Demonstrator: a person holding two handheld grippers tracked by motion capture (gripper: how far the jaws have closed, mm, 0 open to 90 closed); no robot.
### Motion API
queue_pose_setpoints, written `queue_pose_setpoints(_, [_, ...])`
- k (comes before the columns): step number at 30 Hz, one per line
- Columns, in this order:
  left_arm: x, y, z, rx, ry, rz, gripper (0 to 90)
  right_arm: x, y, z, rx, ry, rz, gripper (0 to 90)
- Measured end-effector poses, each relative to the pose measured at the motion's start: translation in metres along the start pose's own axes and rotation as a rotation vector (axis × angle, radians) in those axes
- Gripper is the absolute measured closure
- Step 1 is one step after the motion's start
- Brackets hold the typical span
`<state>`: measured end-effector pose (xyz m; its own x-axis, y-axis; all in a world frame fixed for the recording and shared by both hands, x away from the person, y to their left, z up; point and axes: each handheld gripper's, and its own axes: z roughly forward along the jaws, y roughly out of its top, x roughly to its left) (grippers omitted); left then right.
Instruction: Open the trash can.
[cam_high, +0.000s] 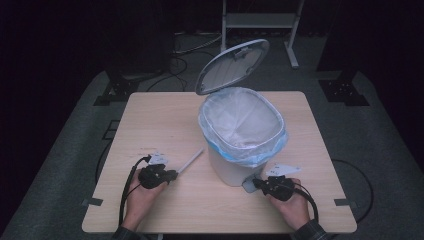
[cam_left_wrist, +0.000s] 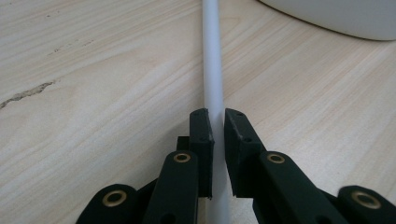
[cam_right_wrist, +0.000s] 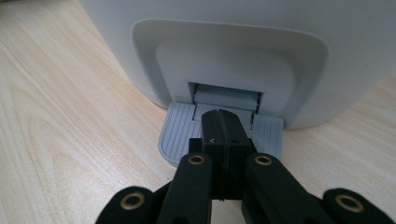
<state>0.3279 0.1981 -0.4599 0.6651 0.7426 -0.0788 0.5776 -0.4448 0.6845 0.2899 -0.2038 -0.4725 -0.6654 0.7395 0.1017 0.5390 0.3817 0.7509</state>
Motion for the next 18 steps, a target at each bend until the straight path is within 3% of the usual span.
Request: queue_pose_setpoints(18, [0.004, 0.0, -0.027, -0.09, -0.042, -0.029, 81.5, 0.0, 0.0, 0.0, 0.0, -0.001, 0.003, 90.0])
